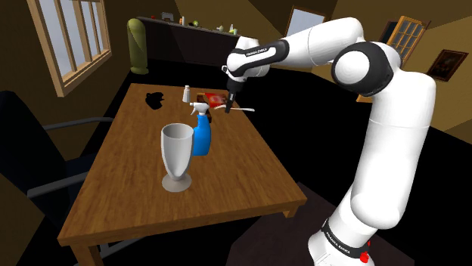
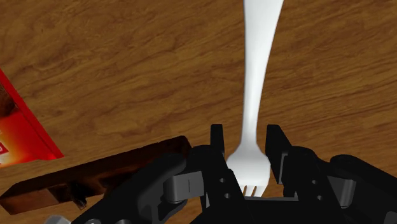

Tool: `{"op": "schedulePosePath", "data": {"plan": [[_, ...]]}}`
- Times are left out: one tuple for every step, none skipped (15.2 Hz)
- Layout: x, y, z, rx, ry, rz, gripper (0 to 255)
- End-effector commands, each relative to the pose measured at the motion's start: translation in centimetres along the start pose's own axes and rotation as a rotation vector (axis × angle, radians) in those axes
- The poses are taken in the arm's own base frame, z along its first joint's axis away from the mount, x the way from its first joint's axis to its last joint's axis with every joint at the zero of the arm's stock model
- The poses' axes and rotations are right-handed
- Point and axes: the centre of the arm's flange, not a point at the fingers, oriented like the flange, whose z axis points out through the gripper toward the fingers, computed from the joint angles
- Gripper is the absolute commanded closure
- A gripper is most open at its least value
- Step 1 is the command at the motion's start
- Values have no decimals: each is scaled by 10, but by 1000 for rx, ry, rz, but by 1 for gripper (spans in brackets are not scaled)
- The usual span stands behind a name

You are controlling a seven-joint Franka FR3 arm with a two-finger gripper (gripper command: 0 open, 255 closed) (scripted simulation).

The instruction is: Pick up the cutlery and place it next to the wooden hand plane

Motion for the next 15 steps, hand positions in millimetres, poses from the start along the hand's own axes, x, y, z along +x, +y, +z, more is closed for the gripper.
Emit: {"op": "schedulePosePath", "data": {"plan": [[-1,-2,11,-1,0,0,255],[-1,-3,16,-1,0,0,255],[-2,-3,21,-1,0,0,255],[-3,-4,26,-1,0,0,255],[-3,-4,32,-1,0,0,255],[-4,-5,37,-1,0,0,255],[-4,-5,42,-1,0,0,255],[-5,-6,47,-1,0,0,255],[-6,-6,52,-1,0,0,255],[-6,-7,58,-1,0,0,255],[-7,-7,63,-1,0,0,255],[-8,-8,68,-1,0,0,255],[-8,-8,73,-1,0,0,255],[-9,-9,79,-1,0,0,255],[-9,-9,84,-1,0,0,255]]}}
